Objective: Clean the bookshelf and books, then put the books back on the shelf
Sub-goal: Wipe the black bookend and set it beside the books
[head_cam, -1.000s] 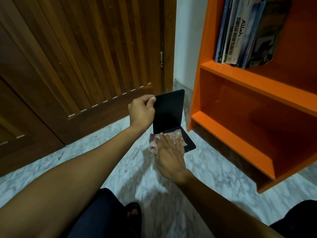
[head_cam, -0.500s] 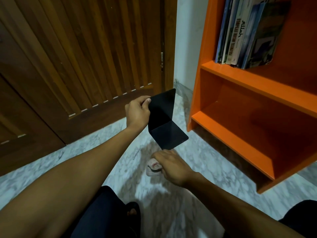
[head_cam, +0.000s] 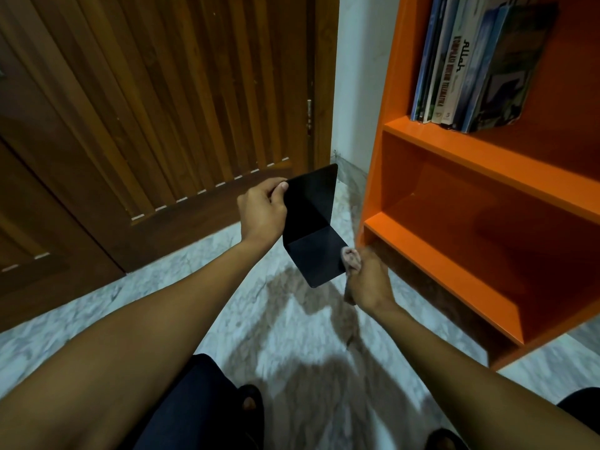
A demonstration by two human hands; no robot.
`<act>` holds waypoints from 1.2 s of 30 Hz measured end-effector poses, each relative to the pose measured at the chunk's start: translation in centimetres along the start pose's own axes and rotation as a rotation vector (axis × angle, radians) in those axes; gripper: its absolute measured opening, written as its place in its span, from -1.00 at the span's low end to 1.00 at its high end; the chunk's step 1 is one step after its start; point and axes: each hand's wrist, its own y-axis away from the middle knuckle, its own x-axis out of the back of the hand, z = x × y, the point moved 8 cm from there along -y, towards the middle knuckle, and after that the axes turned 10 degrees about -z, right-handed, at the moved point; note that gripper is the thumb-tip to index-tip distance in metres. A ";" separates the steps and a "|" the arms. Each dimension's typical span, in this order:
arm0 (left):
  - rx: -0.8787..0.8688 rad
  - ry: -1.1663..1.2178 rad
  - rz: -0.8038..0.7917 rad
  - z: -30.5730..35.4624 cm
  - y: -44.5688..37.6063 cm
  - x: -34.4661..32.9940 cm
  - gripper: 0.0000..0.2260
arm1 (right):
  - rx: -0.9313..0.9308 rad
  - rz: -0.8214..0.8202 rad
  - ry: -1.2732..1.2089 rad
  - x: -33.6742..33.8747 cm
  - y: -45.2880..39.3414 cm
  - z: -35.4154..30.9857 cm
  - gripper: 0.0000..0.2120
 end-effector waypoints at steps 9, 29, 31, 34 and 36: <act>-0.002 -0.029 -0.011 -1.0 -0.1 0.5 -0.79 | 0.230 -0.382 0.137 -4.4 4.3 -3.5 -0.66; 0.188 0.591 -0.270 -0.8 1.0 -1.2 -0.79 | -0.269 -0.224 -0.772 2.8 3.4 1.9 -0.78; 0.202 0.552 -0.245 -0.6 1.0 -1.9 -0.67 | -0.267 -0.184 -0.769 2.8 3.7 1.2 -0.80; 0.270 0.556 -0.304 0.7 1.6 -4.4 -0.17 | -0.244 -0.055 -0.730 2.3 3.7 0.5 -0.85; 0.307 0.611 -0.309 1.8 1.8 -5.6 -0.03 | -0.193 0.061 -0.692 1.6 3.7 0.0 -0.77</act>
